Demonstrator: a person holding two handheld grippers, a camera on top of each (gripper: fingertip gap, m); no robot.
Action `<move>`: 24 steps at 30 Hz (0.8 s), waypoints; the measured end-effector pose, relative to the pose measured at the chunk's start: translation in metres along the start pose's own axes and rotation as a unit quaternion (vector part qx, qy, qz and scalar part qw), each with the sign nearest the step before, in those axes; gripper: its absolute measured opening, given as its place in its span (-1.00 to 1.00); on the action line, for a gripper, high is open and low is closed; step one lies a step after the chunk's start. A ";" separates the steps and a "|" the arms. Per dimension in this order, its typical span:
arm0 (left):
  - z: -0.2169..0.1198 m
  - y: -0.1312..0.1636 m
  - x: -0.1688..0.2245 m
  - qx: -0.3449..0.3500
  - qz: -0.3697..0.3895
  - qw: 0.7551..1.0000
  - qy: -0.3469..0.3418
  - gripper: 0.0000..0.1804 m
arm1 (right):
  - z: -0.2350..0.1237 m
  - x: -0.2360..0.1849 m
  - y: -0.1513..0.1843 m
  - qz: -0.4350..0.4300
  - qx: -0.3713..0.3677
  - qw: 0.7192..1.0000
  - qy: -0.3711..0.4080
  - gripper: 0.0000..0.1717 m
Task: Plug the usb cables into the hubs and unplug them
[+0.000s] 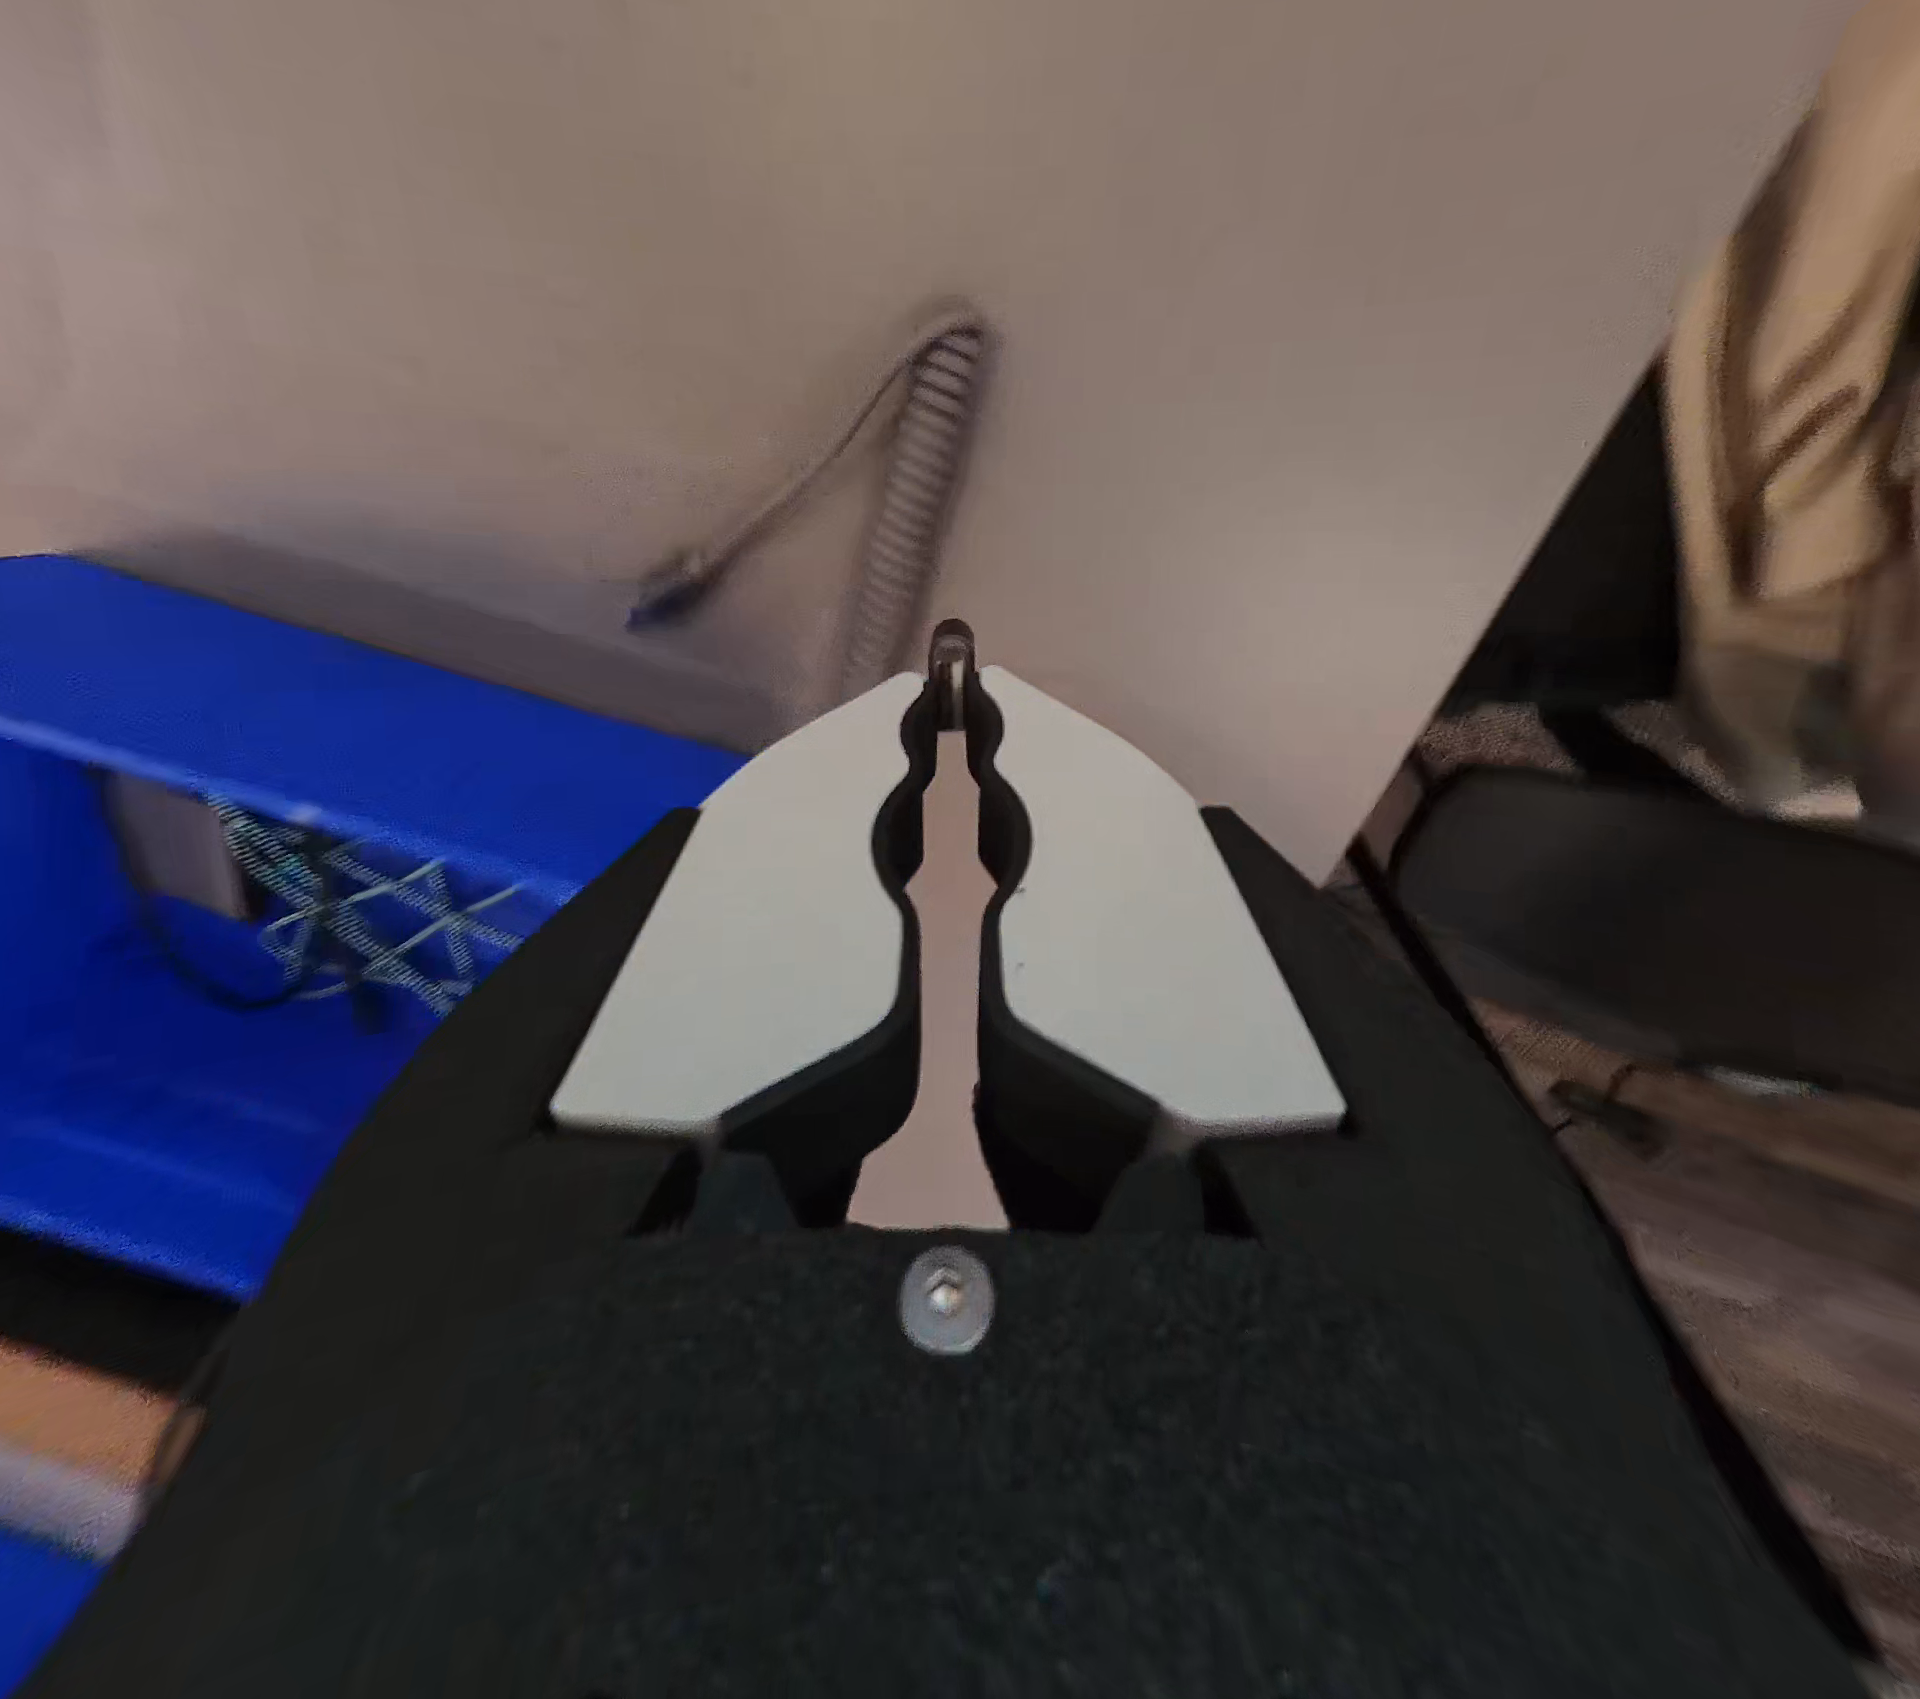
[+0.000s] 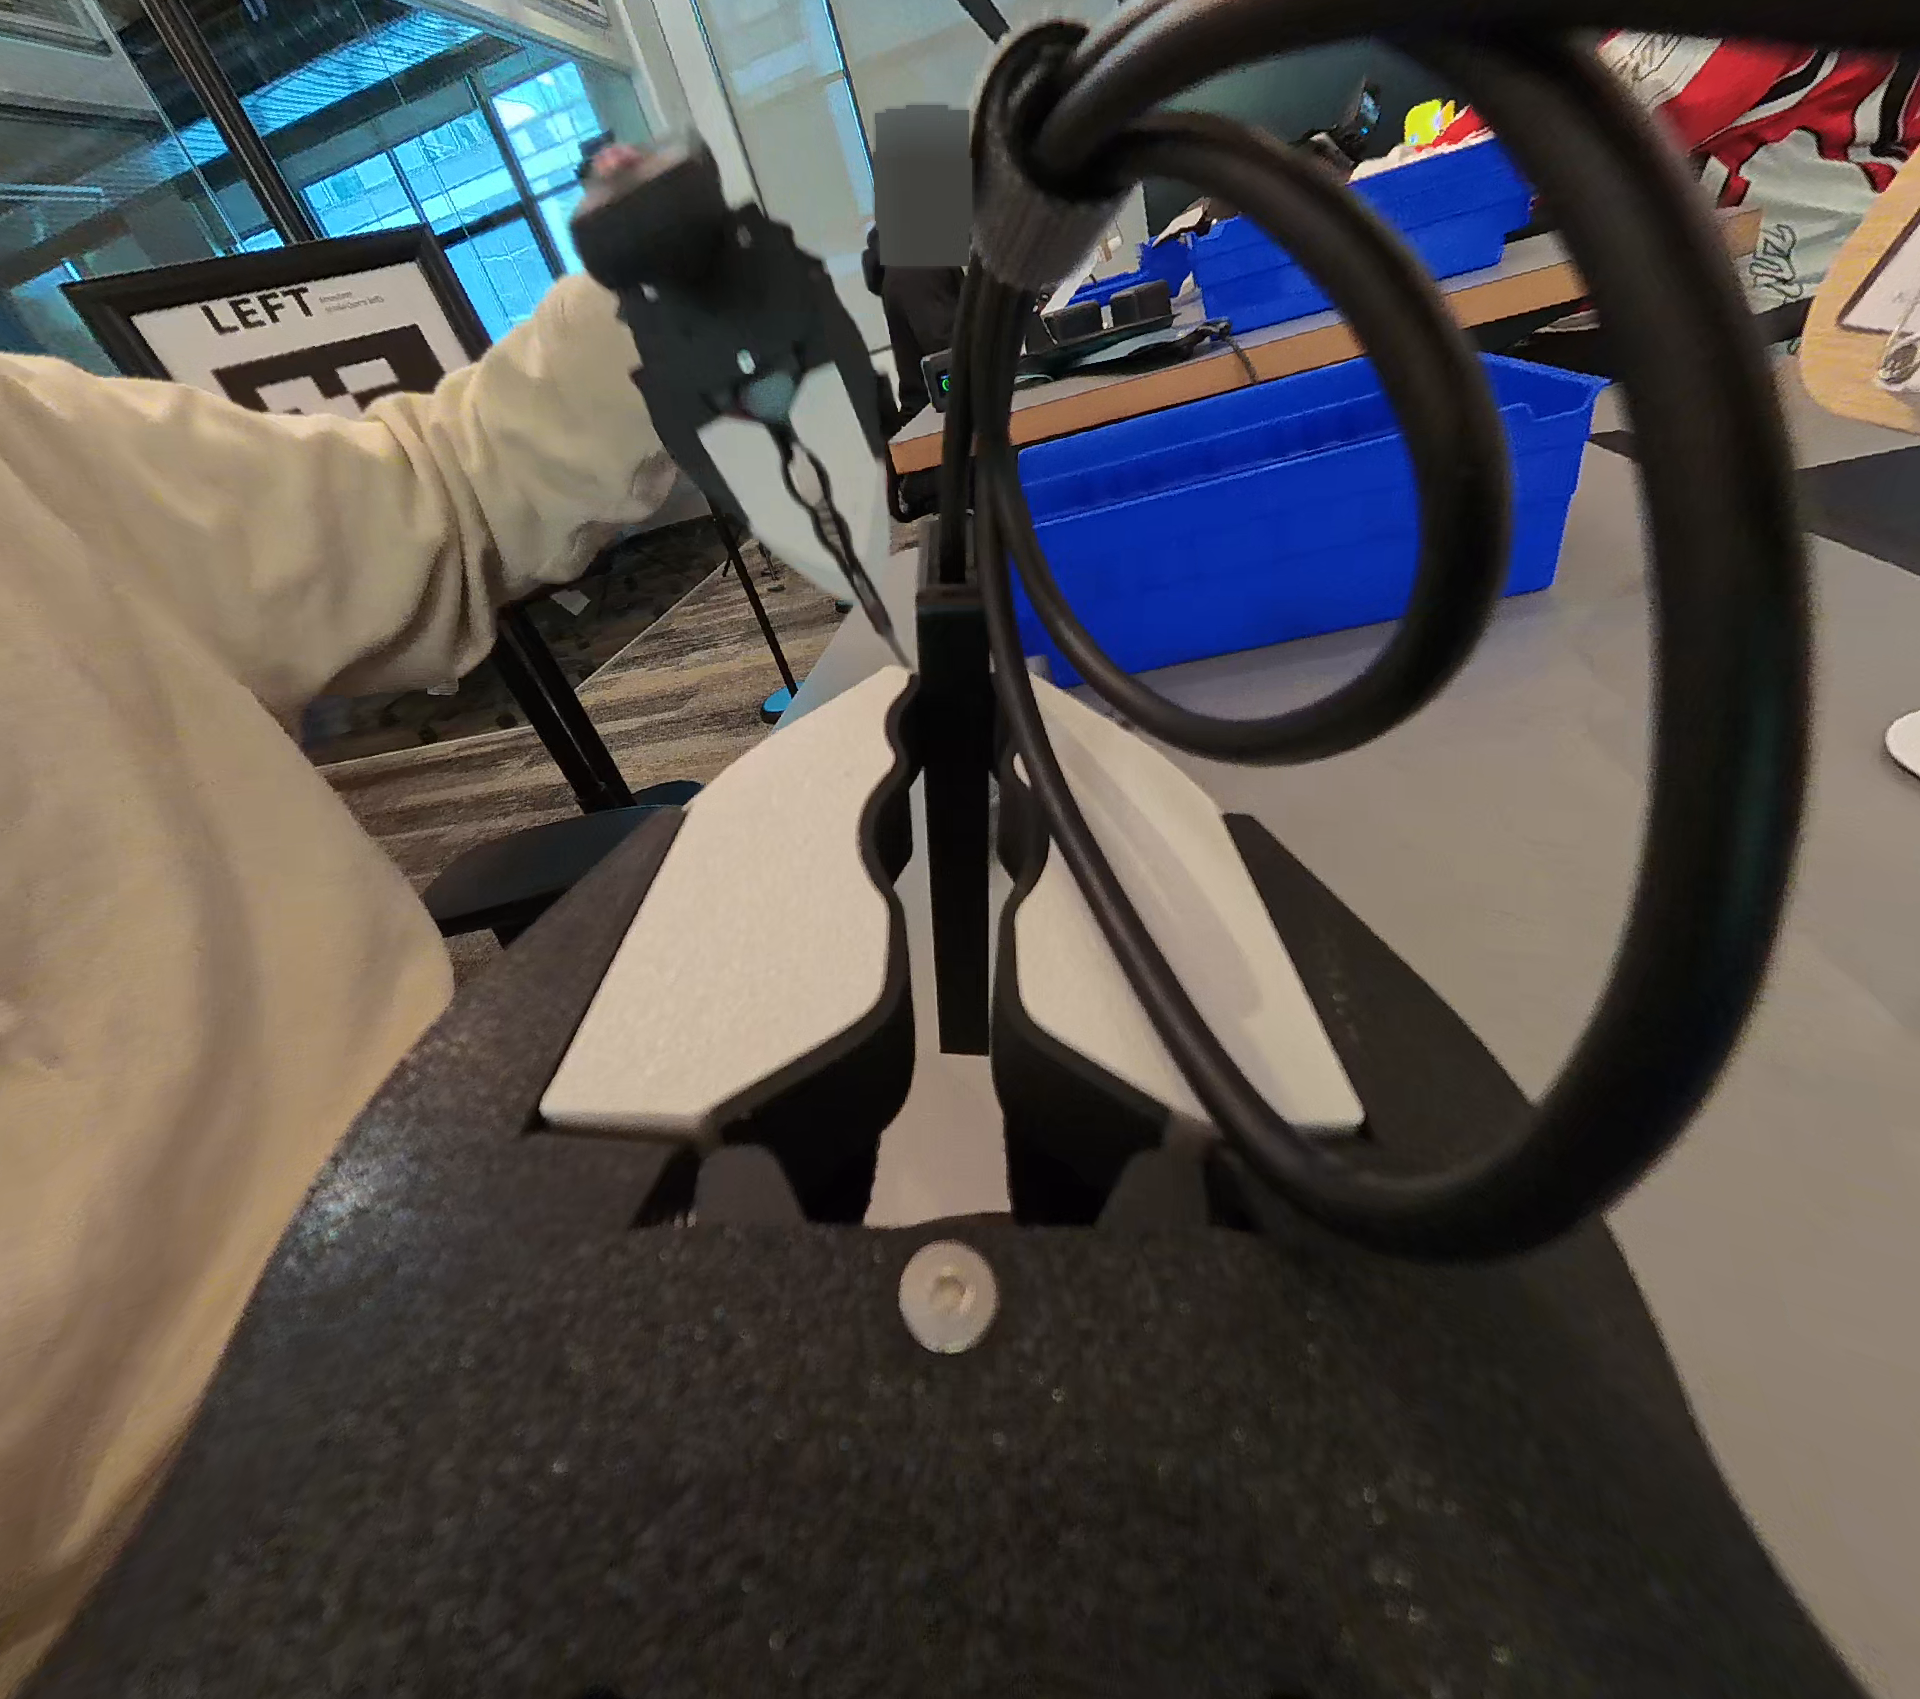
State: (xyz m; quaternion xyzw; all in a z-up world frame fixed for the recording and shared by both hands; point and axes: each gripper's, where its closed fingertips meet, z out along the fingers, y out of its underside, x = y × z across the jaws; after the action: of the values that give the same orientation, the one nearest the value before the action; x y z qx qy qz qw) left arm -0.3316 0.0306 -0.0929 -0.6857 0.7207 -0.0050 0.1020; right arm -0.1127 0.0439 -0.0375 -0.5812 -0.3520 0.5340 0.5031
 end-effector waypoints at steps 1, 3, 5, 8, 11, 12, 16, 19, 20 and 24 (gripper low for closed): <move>0.014 -0.006 0.004 0.009 -0.016 1.000 0.005 -0.95 | 0.000 0.000 0.000 0.000 -0.001 1.000 0.000 -0.87; 0.036 -0.019 0.012 0.026 -0.040 0.999 0.011 -0.95 | 0.000 -0.002 -0.001 -0.002 0.000 1.000 -0.001 -0.87; 0.054 -0.026 0.020 0.025 -0.046 0.999 0.006 -0.95 | 0.000 -0.002 -0.001 -0.002 0.001 1.000 -0.002 -0.87; 0.076 -0.041 0.025 0.027 -0.061 0.998 -0.007 -0.95 | 0.000 -0.002 -0.001 0.000 0.001 1.000 -0.002 -0.87; 0.092 -0.056 0.034 0.043 -0.062 0.997 -0.004 -0.92 | 0.001 -0.002 0.000 0.000 -0.001 1.000 -0.002 -0.87; 0.097 -0.059 0.036 0.046 -0.057 0.997 -0.005 -0.92 | 0.000 -0.002 0.000 0.000 -0.001 1.000 -0.002 -0.87; 0.107 -0.059 0.041 0.052 -0.034 0.998 -0.023 -0.67 | -0.001 -0.002 -0.002 0.000 0.001 1.000 -0.001 -0.87; 0.086 -0.058 0.034 0.103 -0.012 0.993 -0.059 -0.65 | -0.003 -0.001 -0.003 0.001 0.004 1.000 0.001 -0.87; 0.078 -0.053 0.031 0.114 -0.012 0.991 -0.065 -0.66 | -0.003 -0.001 -0.003 0.001 0.004 1.000 0.002 -0.87; 0.071 -0.033 0.024 0.133 -0.011 0.988 -0.072 -0.66 | -0.003 0.001 -0.001 0.004 0.000 1.000 0.003 -0.87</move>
State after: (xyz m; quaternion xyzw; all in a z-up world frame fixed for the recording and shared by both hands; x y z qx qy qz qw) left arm -0.2887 0.0142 -0.1609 -0.6725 0.6967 -0.0531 0.2440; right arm -0.1100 0.0441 -0.0372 -0.5840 -0.3483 0.5343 0.5022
